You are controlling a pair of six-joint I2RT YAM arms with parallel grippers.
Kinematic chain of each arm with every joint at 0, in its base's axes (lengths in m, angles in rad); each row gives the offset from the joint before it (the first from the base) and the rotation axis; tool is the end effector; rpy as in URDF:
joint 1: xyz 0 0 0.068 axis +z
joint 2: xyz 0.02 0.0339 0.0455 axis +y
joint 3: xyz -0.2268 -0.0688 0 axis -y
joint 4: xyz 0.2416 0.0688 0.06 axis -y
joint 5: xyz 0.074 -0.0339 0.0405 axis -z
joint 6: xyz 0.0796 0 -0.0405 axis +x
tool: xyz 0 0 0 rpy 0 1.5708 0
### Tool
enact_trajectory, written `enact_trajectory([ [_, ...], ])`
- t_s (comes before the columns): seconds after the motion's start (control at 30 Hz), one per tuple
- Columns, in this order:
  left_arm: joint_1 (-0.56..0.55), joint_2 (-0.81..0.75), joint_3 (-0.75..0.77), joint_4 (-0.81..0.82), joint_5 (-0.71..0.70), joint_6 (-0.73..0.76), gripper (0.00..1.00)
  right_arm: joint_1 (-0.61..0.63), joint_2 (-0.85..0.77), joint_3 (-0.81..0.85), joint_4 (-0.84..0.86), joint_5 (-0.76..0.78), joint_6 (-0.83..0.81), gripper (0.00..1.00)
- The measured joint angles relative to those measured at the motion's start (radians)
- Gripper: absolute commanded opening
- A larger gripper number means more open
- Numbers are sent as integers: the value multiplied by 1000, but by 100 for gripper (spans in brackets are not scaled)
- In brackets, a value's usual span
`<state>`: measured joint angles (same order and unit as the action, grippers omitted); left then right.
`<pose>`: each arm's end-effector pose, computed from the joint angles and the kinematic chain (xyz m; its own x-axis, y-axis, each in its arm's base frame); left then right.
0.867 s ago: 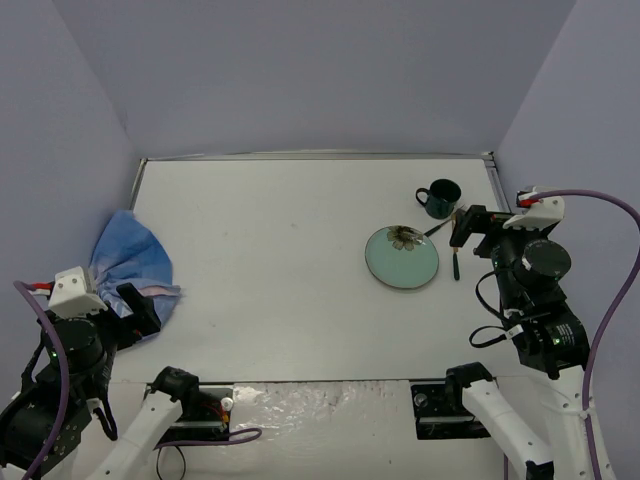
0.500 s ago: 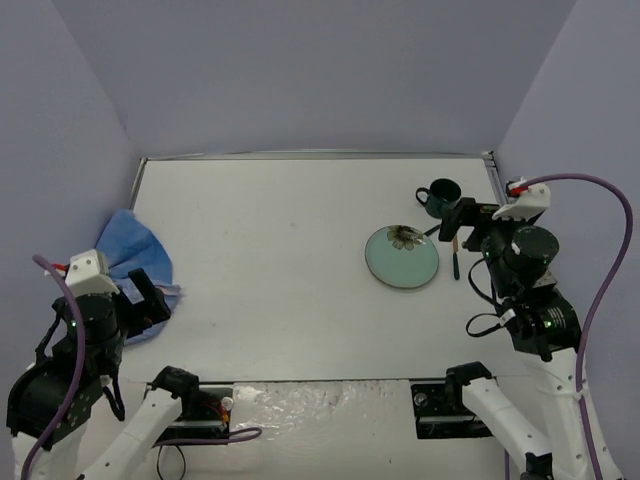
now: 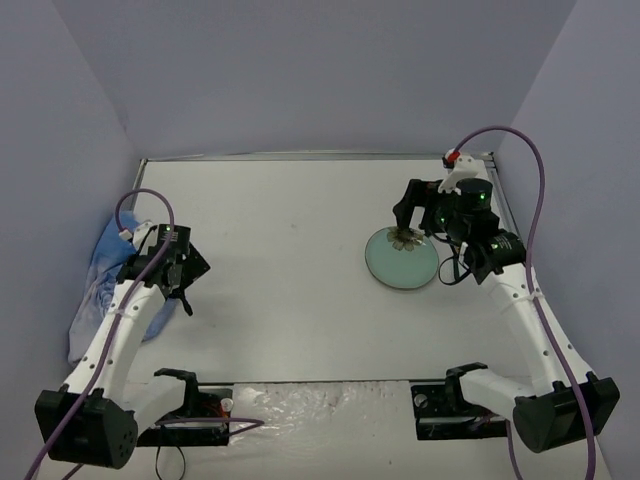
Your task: Set the dinner table for one person
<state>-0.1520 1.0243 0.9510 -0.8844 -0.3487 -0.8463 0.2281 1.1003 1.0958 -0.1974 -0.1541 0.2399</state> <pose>0.2345 -0.0084 0.2277 -0.4968 -0.6359 -0.5906 -0.6399 0.7282 -0.2457 0.2979 0.0817 0.3440 -0.2776 0.1766 -0.9443 -0.3129 0.9127 0.2627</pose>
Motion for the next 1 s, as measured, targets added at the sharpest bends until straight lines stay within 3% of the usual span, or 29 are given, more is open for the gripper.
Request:
enact_trajectory([
  [0.17,108,127,-65,154,38,-70,95,16,4,-19,33,-36,-1,100],
  [0.5,151,327,-67,306,41,-107,88,23,-30,-49,67,-90,14,100],
  [1.0,210,347,-70,328,36,-136,81,23,-70,-89,74,-89,18,100],
])
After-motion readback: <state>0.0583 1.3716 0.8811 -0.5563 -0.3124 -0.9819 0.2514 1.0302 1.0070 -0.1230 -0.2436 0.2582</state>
